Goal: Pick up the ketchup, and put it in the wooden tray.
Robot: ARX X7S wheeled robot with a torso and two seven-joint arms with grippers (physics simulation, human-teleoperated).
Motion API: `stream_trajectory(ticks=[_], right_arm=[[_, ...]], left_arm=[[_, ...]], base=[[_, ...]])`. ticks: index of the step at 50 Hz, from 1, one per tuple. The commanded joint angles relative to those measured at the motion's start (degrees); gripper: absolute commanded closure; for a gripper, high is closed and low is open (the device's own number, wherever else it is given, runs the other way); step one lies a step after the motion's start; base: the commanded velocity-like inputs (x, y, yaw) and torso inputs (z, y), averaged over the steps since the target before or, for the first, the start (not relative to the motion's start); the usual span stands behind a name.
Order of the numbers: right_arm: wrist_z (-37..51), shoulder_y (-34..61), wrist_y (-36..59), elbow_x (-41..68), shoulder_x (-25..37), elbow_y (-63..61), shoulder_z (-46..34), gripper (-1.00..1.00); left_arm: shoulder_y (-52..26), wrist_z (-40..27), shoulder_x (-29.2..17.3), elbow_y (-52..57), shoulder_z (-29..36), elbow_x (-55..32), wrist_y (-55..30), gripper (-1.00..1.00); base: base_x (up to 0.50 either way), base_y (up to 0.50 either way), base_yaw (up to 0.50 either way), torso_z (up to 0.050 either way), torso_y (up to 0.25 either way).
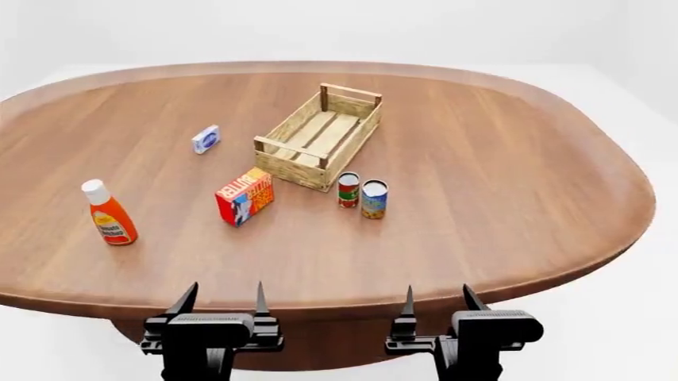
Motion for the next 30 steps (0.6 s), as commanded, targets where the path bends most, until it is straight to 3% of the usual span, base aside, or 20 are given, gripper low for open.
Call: stream_trajectory(ticks=[1,8,27,30], right_arm=[[0.89,0.45,0.06,1.43,1.11,0.61,-0.99,-1.00],[1.55,0.77,0.74,1.73,1.52,-0.12,-1.60,-1.00],[2.09,6.51,11.52,2.25,5.06,-7.11,-2.76,-1.00],[2.04,7.18,12.28,2.15,5.60,-7.62,-2.93,-1.00]], left_arm=[[-0.32,-1.20,-1.01,-0.31,1.00,-0.97,0.02,-1.00],[-0.56,-1.58,-1.72,-0.09,1.31,-1.49,-0.14,-1.00],[-6.03,-3.40,-4.76,5.47,0.77,-2.02,-6.00,-1.00],[-6.05,-3.64,-4.92,5.54,0.88,-1.99,-6.04,-1.00]], base=[[0.00,-0.50,0.00,0.000,0.000],[0.00,-0.50,0.00,0.000,0.000],[0.00,0.00,0.00,0.000,0.000],[0.00,0.00,0.46,0.000,0.000]])
